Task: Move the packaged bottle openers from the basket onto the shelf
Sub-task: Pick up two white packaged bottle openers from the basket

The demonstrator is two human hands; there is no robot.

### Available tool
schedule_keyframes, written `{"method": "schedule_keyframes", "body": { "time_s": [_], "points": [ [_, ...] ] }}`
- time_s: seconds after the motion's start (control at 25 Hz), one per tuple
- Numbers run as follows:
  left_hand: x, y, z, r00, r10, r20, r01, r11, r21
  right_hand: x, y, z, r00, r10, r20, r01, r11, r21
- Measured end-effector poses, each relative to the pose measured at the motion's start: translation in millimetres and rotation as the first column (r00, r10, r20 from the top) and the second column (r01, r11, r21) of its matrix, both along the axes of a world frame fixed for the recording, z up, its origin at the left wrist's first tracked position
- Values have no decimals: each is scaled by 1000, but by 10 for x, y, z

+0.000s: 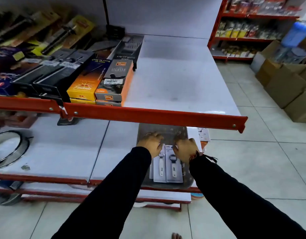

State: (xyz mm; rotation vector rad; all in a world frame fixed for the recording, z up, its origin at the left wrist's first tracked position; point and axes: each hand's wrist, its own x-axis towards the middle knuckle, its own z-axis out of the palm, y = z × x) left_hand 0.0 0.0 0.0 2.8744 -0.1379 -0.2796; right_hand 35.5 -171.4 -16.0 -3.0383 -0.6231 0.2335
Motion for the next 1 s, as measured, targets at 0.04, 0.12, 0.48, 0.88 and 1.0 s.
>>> {"method": "schedule_keyframes", "body": {
  "time_s": [0.04, 0.12, 0.48, 0.88, 1.0],
  "points": [
    [64, -26, -41, 999, -9, -41, 10, 1000, 26, 55, 24, -53, 1000, -1, -24, 0, 999, -46],
    [183, -87, -148, 997, -3, -83, 9, 997, 74, 167, 73, -186, 998, 10, -54, -16, 993, -113],
    [320, -166, -332, 994, 28, -107, -8, 983, 182, 332, 24, -345, 997, 76, 6, -73, 979, -192],
    [-21, -3, 155, 961, 216, -175, -255, 935, -246, 92, -52, 292, 984, -58, -171, 55, 998, -24],
    [-267, 21, 411, 972, 229, -49, -234, 939, -252, -174, -122, 532, 996, -6, 87, 6, 1000, 2]
  ]
}}
